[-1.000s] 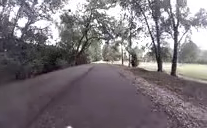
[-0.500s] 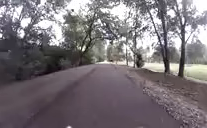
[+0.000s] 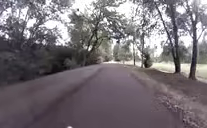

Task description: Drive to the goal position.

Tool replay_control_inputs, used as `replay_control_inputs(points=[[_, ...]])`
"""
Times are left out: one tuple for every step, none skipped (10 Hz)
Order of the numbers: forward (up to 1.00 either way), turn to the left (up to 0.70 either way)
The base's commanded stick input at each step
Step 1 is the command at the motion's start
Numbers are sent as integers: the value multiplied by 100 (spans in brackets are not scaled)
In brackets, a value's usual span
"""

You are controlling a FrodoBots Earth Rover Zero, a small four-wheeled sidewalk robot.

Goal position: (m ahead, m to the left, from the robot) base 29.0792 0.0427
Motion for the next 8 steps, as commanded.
replay_control_inputs(points=[[100,-2],[100,-1],[100,-1],[100,-1],[100,-1],[100,-1],[100,-1],[100,-6]])
